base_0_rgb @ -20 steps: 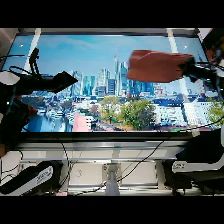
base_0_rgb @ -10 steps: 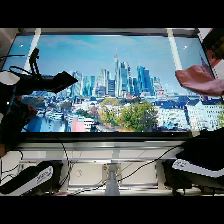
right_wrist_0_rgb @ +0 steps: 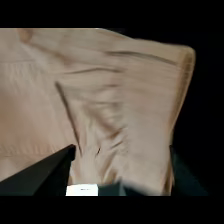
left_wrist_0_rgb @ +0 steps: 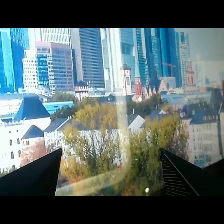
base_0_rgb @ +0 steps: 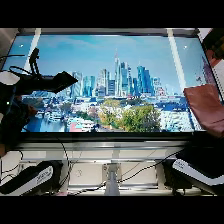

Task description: Fold the clothes and pants, and hang the long-sleeved shirts on hangers.

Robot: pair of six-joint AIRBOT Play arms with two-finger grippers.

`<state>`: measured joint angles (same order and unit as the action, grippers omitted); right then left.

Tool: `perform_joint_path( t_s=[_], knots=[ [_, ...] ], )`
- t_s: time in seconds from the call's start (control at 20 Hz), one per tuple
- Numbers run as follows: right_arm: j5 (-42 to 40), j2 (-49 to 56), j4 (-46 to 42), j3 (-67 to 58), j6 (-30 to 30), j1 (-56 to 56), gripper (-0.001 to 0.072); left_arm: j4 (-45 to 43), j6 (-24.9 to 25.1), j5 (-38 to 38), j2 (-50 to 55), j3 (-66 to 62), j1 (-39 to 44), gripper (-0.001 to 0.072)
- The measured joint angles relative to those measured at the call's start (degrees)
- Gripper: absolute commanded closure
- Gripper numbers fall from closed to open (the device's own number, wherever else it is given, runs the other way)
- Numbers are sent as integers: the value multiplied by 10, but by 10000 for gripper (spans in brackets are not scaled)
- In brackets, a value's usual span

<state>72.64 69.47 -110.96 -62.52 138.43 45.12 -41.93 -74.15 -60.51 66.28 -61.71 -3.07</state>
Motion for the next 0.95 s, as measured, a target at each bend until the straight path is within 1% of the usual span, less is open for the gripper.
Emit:
perform_joint_path(
  t_s=[0.15,0.35,0.55,0.75,0.95],
  knots=[
    [15,-6,2,18,-34,1,35,0,0,0,0,0,0,11],
    [52,-14,22,7,-124,-3,38,0,0,0,0,0,0,12],
    [89,-28,30,-65,-215,-41,38,0,0,0,0,0,0,11],
    [95,-48,44,-176,-256,-117,38,0,0,0,0,0,0,11],
    [77,-59,102,-270,-270,-217,38,0,0,0,0,0,0,11]
  ],
)
